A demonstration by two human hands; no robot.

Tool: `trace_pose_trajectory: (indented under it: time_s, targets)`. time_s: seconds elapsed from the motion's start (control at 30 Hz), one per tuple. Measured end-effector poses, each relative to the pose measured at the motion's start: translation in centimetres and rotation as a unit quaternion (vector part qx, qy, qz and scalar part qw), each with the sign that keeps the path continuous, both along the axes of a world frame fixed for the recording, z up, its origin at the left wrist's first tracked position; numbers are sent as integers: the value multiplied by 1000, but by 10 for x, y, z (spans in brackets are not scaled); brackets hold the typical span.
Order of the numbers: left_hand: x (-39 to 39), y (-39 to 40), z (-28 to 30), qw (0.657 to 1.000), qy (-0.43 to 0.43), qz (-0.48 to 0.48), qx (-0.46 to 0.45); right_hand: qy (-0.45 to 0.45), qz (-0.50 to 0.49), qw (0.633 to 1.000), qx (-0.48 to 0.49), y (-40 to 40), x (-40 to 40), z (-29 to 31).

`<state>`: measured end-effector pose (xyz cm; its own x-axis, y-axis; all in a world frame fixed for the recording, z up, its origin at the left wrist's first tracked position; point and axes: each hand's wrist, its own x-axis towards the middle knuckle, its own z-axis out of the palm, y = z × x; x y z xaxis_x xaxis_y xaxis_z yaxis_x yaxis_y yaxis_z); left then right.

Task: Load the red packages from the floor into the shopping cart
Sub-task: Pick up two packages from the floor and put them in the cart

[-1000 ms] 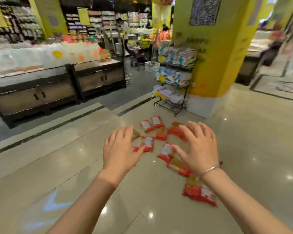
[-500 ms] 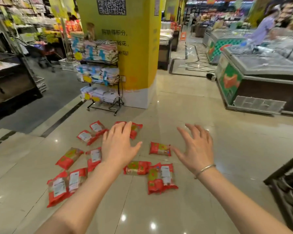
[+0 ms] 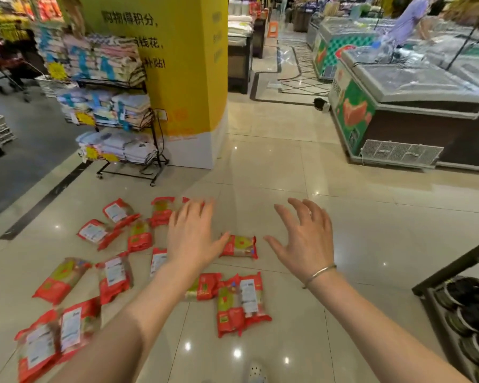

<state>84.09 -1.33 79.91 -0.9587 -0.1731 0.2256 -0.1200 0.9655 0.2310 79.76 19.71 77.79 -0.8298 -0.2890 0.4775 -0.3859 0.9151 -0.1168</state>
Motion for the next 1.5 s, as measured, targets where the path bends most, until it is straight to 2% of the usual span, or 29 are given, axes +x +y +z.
trace_pose_trajectory:
  time_s: [0.2,0.4,0.6,0.97,1.1,1.2,1.27,1.33,1.4,1.43,1.5]
  targets:
    - [-83,-10,-39,998,14,30,44,-33,39,999,3,-14,-102,-34]
    - [-148,-32,-124,998,-15,28,56,-89,38,995,4,-34,-172,-120]
    - [-192,-41,-297,994,-66,19,87,-164,29,986,12,-43,-208,-286]
    - [-198,-26,-692,969,-178,41,170,-246,-9,968,39,-37,-206,-681]
    - [-193,-23,-802,951,-233,64,195,-294,-23,955,44,-30,-209,-796]
    - [-191,-23,-861,938,-269,95,199,-328,-35,942,59,-26,-218,-849]
    - [-190,-25,-888,917,-290,138,239,-361,-51,929,67,-25,-224,-870]
    - [-191,-32,-908,874,-296,205,326,-382,-73,919,57,-23,-228,-883]
    - [-192,-40,-921,812,-315,275,406,-425,-111,898,-4,-20,-232,-889]
    - [-192,-43,-923,771,-336,303,448,-452,-139,880,-50,-19,-235,-891]
    - [-191,-42,-921,690,-374,330,524,-517,-203,820,-140,-17,-237,-894]
